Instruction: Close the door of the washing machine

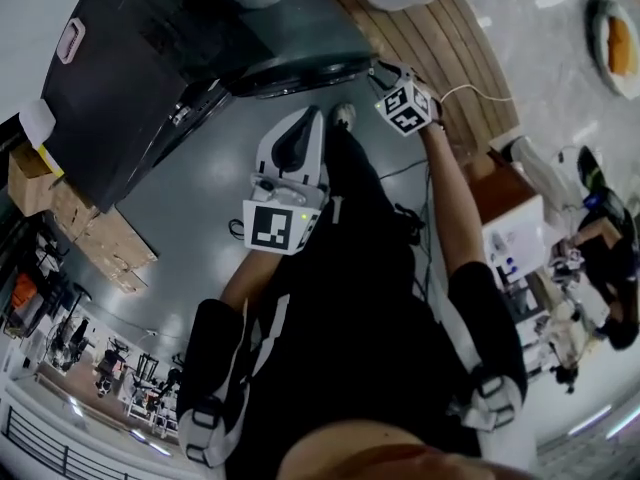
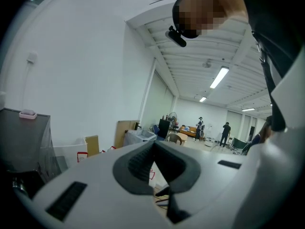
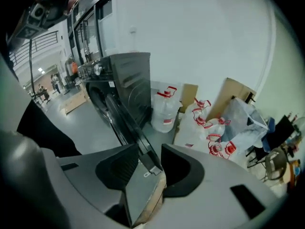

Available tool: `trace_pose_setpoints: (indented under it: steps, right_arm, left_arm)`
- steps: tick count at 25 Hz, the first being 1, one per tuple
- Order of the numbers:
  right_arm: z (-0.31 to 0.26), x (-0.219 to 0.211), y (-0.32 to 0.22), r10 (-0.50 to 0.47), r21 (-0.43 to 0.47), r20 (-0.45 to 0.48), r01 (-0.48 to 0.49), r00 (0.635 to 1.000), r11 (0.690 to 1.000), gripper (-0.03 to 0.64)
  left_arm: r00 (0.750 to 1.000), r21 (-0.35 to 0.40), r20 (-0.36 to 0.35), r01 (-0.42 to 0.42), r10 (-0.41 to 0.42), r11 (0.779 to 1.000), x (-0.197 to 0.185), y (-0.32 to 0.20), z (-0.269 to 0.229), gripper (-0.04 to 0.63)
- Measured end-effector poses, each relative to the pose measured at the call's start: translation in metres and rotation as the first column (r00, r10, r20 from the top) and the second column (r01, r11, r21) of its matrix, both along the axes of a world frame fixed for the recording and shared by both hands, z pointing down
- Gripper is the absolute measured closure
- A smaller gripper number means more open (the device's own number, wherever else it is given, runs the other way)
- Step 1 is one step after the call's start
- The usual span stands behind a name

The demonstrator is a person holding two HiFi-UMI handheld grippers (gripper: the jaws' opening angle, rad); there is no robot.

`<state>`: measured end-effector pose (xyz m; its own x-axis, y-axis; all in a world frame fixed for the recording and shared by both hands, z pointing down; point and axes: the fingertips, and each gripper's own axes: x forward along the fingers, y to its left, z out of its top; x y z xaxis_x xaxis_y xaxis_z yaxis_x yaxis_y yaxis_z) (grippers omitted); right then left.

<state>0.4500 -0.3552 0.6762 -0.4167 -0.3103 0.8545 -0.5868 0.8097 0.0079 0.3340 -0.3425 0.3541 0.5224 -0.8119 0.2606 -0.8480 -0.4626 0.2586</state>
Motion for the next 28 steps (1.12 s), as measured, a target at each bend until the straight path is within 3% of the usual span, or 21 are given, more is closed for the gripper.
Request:
trace_pose_setpoints:
  steps: [7, 11, 22, 28]
  right_arm:
    - [0.076, 0.0, 0.004, -0.164, -0.062, -0.107, 0.158, 0.981, 0.986, 0.476]
    - [0.103, 0.002, 0.001, -0.227, -0.049, -0.161, 0.222, 0.96, 0.974, 0.48]
    - [0.135, -0.003, -0.008, -0.366, -0.033, -0.242, 0.369, 0.899, 0.929, 0.54]
    - [0.138, -0.003, 0.003, -0.371, -0.019, -0.249, 0.379, 0.895, 0.925, 0.546]
  left_arm:
    - [1.0, -0.02, 0.011, 0.013, -0.013, 1.0, 0.002, -0.006, 0.019, 0.589]
    - [1.0, -0.034, 0.025, 0.02, -0.019, 0.999, -0.002, -0.004, 0.034, 0.589]
    - [0.999, -0.047, 0.036, 0.035, -0.033, 0.998, -0.007, -0.002, 0.047, 0.589]
    - [0.999, -0.047, 0.036, 0.033, -0.032, 0.998, -0.015, 0.011, 0.045, 0.589]
